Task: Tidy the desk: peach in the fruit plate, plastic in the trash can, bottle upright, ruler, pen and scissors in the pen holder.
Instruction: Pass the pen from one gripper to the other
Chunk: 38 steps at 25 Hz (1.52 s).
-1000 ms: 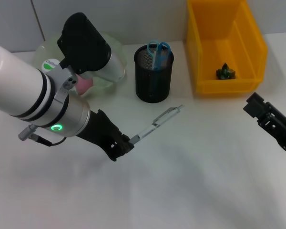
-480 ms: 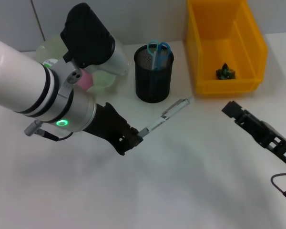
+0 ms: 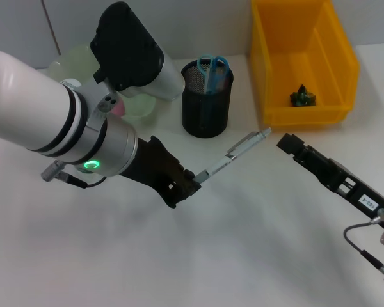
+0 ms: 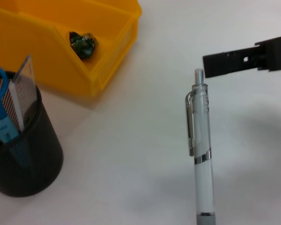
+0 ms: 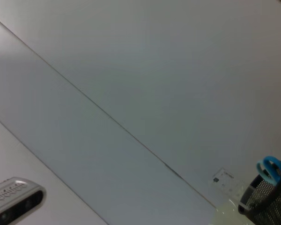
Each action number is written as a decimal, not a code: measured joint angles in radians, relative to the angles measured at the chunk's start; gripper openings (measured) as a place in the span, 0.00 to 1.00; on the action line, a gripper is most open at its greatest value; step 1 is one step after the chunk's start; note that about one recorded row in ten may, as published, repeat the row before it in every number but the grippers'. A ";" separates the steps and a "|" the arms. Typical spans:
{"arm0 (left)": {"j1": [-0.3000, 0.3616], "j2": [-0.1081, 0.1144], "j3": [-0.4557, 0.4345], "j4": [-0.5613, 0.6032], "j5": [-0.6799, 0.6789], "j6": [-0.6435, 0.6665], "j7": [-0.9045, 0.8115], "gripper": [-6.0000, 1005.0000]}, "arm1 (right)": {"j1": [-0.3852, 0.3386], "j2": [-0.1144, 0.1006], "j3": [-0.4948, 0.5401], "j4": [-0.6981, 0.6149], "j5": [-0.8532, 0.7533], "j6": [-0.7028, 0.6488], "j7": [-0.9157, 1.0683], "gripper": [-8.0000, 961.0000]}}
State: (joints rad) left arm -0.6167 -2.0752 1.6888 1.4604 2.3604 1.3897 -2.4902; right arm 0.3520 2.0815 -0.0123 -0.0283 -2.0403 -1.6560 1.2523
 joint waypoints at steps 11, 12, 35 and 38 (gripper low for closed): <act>-0.003 -0.002 0.003 0.000 -0.006 -0.013 0.001 0.16 | 0.047 0.000 -0.010 0.031 -0.001 0.062 0.001 0.70; -0.004 -0.002 0.003 0.000 -0.007 -0.016 0.001 0.16 | 0.054 0.001 -0.013 0.039 -0.003 0.067 0.001 0.70; -0.011 -0.002 0.003 -0.008 -0.017 -0.022 0.012 0.17 | 0.079 0.002 -0.011 0.054 -0.011 0.080 0.002 0.54; -0.011 -0.002 0.003 -0.009 -0.027 -0.023 0.021 0.17 | 0.080 0.002 -0.011 0.054 -0.011 0.082 0.002 0.44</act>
State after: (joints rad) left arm -0.6274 -2.0770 1.6918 1.4519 2.3336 1.3669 -2.4688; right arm 0.4320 2.0831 -0.0231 0.0261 -2.0509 -1.5737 1.2544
